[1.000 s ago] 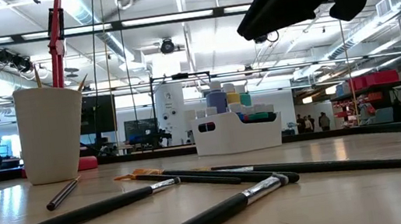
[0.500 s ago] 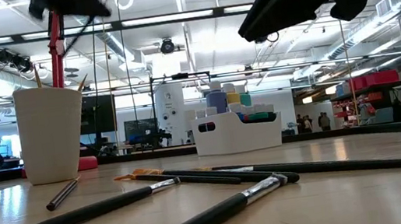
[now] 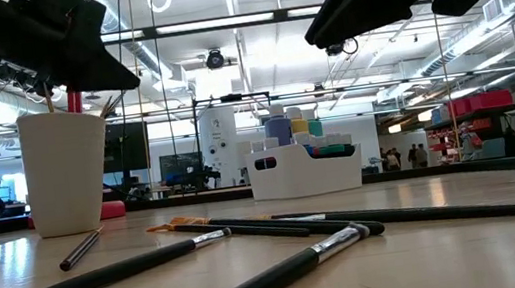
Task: Pick & Place Paint Supplies
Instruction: Put the silver paint brush into the white cup, then put the gold paint brush into the white cup
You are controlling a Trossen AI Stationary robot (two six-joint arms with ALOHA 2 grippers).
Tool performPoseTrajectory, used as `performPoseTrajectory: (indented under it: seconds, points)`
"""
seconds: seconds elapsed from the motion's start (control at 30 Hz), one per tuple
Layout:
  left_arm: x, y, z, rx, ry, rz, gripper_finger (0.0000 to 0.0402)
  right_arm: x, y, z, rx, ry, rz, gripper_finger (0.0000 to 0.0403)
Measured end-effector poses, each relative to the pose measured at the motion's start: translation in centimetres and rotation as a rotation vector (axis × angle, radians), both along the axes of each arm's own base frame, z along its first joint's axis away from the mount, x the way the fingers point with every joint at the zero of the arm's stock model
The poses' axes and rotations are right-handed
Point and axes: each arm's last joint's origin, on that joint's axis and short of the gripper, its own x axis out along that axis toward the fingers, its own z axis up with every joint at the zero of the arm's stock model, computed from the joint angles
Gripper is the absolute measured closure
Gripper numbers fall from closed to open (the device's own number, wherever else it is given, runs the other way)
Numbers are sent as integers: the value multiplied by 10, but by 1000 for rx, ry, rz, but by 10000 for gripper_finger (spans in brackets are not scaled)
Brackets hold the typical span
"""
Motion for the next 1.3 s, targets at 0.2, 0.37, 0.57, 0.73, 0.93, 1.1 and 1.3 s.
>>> performPoseTrajectory:
  seconds: [0.2,0.37,0.57,0.73,0.93,1.1,1.3]
  points:
    - [0,0,0,-5,-4,-4,313,0,0,0,-3,0,2,295]
    - [3,-2,11,15,-3,-20,301,0,0,0,3,0,3,295]
    - [17,-9,51,95,43,-120,299,3,3,3,143,-39,30,295]
    - [23,-13,75,90,32,-216,299,5,5,5,305,-59,27,287]
    - [24,-14,78,93,28,-213,299,11,13,-11,518,3,-11,249]
    - [24,-14,77,84,28,-211,299,19,17,-38,531,82,-66,221]
    - [25,-14,76,80,27,-208,299,39,20,-78,537,75,-97,217]
